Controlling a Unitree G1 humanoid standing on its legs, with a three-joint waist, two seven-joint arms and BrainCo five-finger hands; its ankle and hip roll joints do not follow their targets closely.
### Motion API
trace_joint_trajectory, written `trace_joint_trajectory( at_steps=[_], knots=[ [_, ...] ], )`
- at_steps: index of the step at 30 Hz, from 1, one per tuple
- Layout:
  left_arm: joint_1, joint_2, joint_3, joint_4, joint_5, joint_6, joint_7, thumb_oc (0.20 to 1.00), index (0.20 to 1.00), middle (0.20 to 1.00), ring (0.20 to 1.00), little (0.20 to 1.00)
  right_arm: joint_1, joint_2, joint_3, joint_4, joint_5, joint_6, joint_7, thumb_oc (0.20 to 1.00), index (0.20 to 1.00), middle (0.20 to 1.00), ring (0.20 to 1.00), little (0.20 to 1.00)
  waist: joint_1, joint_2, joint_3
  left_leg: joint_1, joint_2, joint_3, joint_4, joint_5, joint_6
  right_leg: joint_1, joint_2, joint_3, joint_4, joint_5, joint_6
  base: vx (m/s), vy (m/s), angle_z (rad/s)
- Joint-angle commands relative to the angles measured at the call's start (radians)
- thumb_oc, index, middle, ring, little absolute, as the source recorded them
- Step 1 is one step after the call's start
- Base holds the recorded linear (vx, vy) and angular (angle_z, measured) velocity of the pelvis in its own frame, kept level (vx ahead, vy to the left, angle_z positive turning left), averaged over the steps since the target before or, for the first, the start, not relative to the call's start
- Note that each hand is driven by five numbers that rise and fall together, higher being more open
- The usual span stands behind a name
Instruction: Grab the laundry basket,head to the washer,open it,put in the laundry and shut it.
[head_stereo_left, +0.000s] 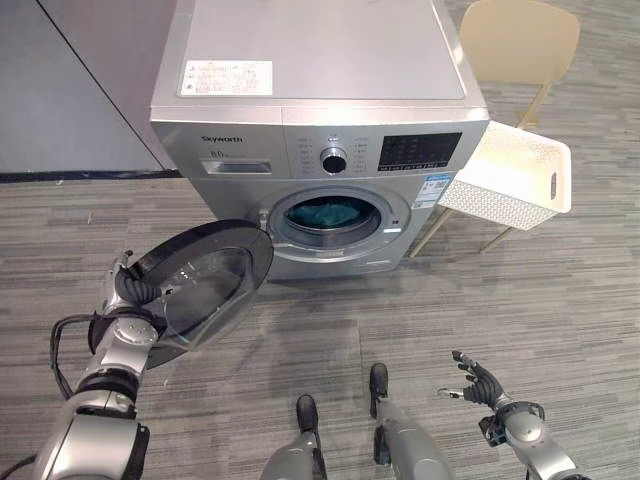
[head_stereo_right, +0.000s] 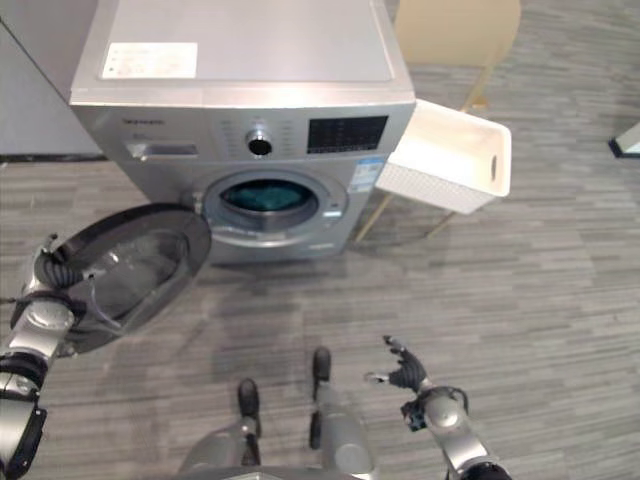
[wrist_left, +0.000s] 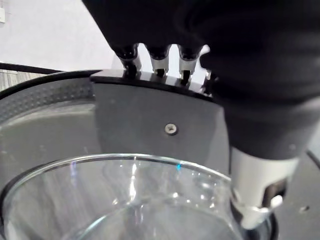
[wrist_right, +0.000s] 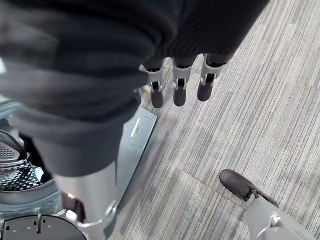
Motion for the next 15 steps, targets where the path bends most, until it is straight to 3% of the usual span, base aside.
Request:
trace_joint_trajectory(
  at_steps=[1, 3, 6, 8, 12, 15],
  knots=[
    [0.040, -0.079, 0.011, -0.032, -0.007, -0.024, -0.025, 1.000, 1.000, 1.000, 1.000, 1.000, -0.035, -0.030, 0.000, -0.046, -0.008, -0.038, -0.011, 1.000, 1.000, 1.000, 1.000, 1.000, 0.016, 0.030, -0.002, -0.053, 0.019, -0.045, 0.083, -0.058, -0.014, 0.052, -0.027, 0.004, 0.139, -0.151, 0.083, -0.01, -0.016, 0.04],
    [0.108, -0.129, 0.016, -0.137, 0.000, -0.026, -0.020, 1.000, 1.000, 1.000, 1.000, 1.000, -0.034, -0.023, -0.007, -0.042, -0.013, -0.039, -0.015, 1.000, 1.000, 1.000, 1.000, 1.000, 0.024, 0.034, 0.000, -0.051, 0.016, -0.049, 0.083, -0.060, -0.013, 0.054, -0.029, 0.001, 0.142, -0.156, 0.080, 0.00, -0.022, 0.04],
    [0.236, -0.305, 0.022, -0.375, -0.100, -0.044, -0.017, 1.000, 1.000, 1.000, 1.000, 1.000, -0.034, 0.003, -0.017, -0.032, -0.031, -0.023, -0.027, 1.000, 1.000, 1.000, 1.000, 1.000, 0.046, 0.046, -0.001, -0.031, 0.009, -0.062, 0.087, -0.069, -0.011, 0.076, -0.029, -0.013, 0.146, -0.174, 0.072, 0.02, -0.060, 0.08],
    [0.269, -0.340, 0.012, -0.422, -0.135, -0.053, -0.036, 1.000, 1.000, 1.000, 1.000, 1.000, -0.036, 0.008, -0.018, -0.028, -0.036, -0.018, -0.027, 1.000, 1.000, 1.000, 1.000, 1.000, 0.048, 0.049, -0.007, -0.026, 0.007, -0.065, 0.083, -0.067, -0.010, 0.079, -0.029, -0.014, 0.144, -0.175, 0.070, 0.03, -0.047, 0.17],
    [0.318, -0.416, -0.102, -0.578, -0.224, -0.063, -0.125, 1.000, 1.000, 1.000, 1.000, 1.000, -0.036, 0.019, -0.003, -0.035, -0.044, -0.003, -0.022, 1.000, 1.000, 1.000, 1.000, 1.000, 0.048, 0.061, -0.028, 0.004, 0.007, -0.070, 0.063, -0.064, -0.010, 0.101, -0.025, -0.017, 0.137, -0.183, 0.067, 0.06, -0.063, 0.14],
    [0.236, -0.453, -0.243, -0.685, -0.286, -0.054, -0.174, 1.000, 1.000, 1.000, 1.000, 1.000, -0.043, 0.019, 0.028, -0.043, -0.043, 0.003, -0.025, 1.000, 1.000, 1.000, 1.000, 1.000, 0.030, 0.069, -0.027, 0.018, 0.009, -0.064, 0.045, -0.057, -0.009, 0.103, -0.019, -0.007, 0.130, -0.181, 0.067, 0.02, -0.086, -0.02]
  ],
)
